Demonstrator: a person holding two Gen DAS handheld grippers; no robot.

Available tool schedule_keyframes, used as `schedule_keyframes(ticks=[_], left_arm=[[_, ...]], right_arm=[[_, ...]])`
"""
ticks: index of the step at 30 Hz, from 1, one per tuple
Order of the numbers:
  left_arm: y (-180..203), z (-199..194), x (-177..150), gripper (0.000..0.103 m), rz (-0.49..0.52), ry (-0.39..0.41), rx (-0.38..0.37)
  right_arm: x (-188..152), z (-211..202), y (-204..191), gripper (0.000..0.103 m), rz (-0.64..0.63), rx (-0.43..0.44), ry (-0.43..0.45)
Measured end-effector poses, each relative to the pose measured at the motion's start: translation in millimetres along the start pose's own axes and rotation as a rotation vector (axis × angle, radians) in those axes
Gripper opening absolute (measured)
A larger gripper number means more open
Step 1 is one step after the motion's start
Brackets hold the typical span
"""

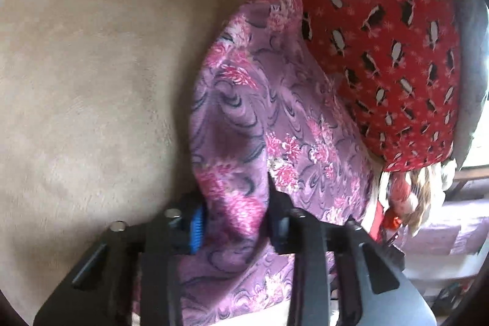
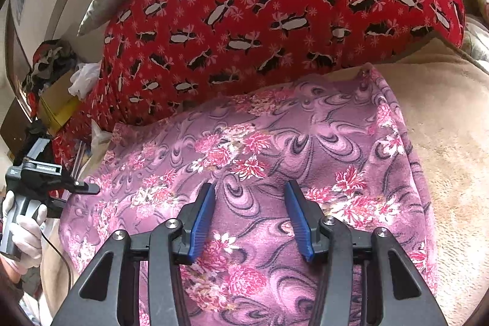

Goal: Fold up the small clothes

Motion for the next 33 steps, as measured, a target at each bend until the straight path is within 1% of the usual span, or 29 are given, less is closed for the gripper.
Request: schedule_keyframes(ticks=[1,4,5,7,10,14,15,19,22,28,33], left_arm=[[2.3,-3.4,-3.9,0.021,0.002,0.016,-0.011],[7.9,-14.0,-15.0,0.019,-0.006,0.058,-0.05],[8.3,-15.1,-16.1,0.017,-0.014,0.061,-0.061],[13.4,-19.4,-23.8,0.017,-0.05,0.048,-0.135],[29.5,-23.6,-34.4,0.017,-0.031,0.061,-0.145],[54.6,-26.3,-51.1,0.016,-0.029,0.065,-0.183],[58.5,-26.3,-53.8,0.016,-0.031,0.065,-0.189],[75.3,-23.8,-67.7,0.016,-0.035,0.06,-0.198],[85.3,-22.7,-77.7,0.016,-0.039,0.057,-0.207],[110.5,-14.1,-95.1,0.016,-0.024,0.039,-0.217],[133.4,-1.2,-108.0,0.016,-0.001,0.023,-0.213]], right_arm=[[-0.4,0.2,0.3,0.05,0.002,0.001,0.0],[-1.6,1.3,0.7,0.05,0.004,0.0,-0.003],[-1.2,1.6,0.7,0.05,0.004,-0.004,-0.011],[1.2,1.8,-0.3,0.05,0.003,-0.01,-0.032],[7.0,-1.7,-0.3,0.049,0.007,-0.006,-0.07],[11.8,-16.3,2.2,0.05,0.013,0.008,-0.084],[13.2,-21.7,2.9,0.051,0.007,0.006,-0.081],[20.2,-37.7,8.5,0.051,-0.023,-0.002,-0.076],[22.3,-44.8,18.4,0.051,-0.026,-0.006,-0.091],[16.2,-54.8,33.2,0.051,-0.019,0.004,-0.103],[9.1,-63.5,41.3,0.051,-0.053,-0.009,-0.101]])
Point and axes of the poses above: each gripper's, at about its wrist camera, not at the fingertips, and z roughly the way its jaws point, y to its right, x to its top, the point moved 1 cm from there along z, roughly the way its jaws point, and after that the axes turned 8 degrees about -z, right-handed, at the moved point
